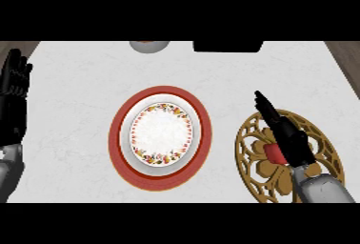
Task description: Pick the bell pepper from the placemat and place it in the plate
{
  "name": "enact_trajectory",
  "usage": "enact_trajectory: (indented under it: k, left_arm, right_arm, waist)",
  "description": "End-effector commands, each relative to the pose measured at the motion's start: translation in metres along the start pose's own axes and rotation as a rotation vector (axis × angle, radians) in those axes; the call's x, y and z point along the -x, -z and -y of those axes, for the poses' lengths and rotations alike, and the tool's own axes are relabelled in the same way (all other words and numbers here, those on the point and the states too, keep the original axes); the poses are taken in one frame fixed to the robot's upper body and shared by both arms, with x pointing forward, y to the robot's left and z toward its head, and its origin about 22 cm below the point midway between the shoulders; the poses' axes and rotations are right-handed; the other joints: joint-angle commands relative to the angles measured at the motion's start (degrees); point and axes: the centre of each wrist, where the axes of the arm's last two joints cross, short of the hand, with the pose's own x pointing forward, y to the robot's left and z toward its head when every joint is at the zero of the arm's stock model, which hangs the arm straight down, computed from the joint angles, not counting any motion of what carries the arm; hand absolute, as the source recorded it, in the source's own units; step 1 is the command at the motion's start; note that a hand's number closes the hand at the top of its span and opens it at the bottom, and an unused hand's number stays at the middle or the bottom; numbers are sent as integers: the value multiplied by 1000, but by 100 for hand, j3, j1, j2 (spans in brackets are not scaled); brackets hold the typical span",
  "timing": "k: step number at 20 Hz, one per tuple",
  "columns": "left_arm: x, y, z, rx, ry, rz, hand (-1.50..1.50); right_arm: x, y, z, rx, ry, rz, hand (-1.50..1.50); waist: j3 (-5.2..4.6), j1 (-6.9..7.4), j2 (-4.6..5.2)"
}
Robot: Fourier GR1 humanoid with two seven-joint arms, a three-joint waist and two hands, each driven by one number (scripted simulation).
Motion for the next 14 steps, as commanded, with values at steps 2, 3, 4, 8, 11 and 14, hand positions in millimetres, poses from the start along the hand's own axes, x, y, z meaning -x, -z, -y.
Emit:
enact_trajectory:
  k: [2, 3, 4, 8, 11, 14]
  left_arm:
    - [15, -7, 13, 40, -37, -115, 0]
    - [13, -9, 7, 69, -71, -188, 0]
    - [26, -17, 18, 110, -68, -236, 0]
    - [43, -39, 34, 173, -113, -372, 0]
    - [49, -45, 43, 213, -165, -466, 0]
    - [52, -46, 51, 248, -173, -455, 0]
  right_arm:
    - [-28, 14, 27, -187, -10, 134, 150]
    - [-40, 17, 37, -266, -37, 191, 150]
    - [-47, 17, 47, -343, -23, 232, 150]
    - [-128, 15, 93, -276, -731, 439, 150]
    - [-31, -1, 121, -115, -143, 553, -150]
    - [17, -12, 136, -277, -175, 525, -150]
  waist:
    - [56, -49, 179]
    - [62, 22, 178]
    - [63, -38, 207]
    - [-59, -75, 7]
    - [93, -167, 238]
    - [75, 3, 238]
